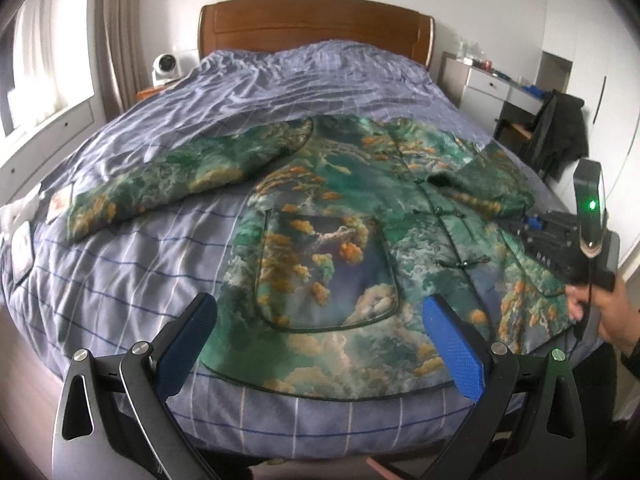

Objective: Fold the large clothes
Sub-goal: 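Fold the held sleeve across the jacket front with the right gripper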

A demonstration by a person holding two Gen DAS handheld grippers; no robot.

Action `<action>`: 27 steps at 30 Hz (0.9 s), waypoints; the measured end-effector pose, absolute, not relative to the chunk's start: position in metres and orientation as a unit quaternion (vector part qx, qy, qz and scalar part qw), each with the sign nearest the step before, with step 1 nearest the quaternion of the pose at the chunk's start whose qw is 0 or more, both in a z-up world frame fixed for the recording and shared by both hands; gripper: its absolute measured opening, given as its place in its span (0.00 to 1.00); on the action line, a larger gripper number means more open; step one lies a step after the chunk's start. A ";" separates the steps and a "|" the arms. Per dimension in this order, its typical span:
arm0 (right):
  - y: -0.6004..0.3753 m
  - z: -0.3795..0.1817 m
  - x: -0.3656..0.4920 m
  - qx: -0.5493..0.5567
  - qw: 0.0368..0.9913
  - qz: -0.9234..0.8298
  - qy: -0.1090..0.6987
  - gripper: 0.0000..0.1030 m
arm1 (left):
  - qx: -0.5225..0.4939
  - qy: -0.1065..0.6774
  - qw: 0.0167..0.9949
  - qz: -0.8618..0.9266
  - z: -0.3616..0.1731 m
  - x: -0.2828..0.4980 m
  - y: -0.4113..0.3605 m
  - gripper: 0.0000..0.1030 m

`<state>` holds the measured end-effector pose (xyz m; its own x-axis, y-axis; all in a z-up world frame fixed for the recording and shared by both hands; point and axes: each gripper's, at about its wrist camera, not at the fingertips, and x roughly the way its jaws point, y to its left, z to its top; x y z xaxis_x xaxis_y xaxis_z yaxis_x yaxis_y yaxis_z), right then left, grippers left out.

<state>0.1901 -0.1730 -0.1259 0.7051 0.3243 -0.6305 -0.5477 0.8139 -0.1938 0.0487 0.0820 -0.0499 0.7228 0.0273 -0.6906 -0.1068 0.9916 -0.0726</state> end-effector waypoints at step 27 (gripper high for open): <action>-0.238 -0.126 0.088 -0.062 0.933 0.198 0.294 0.56 | -0.212 0.537 0.785 -0.224 -0.112 0.262 -0.026 0.77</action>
<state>0.0881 -0.2377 -0.1260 0.7489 0.3331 -0.5729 -0.4060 0.9139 0.0007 0.2621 -0.0259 -0.1123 0.3232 -0.5786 -0.7489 0.1236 0.8104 -0.5728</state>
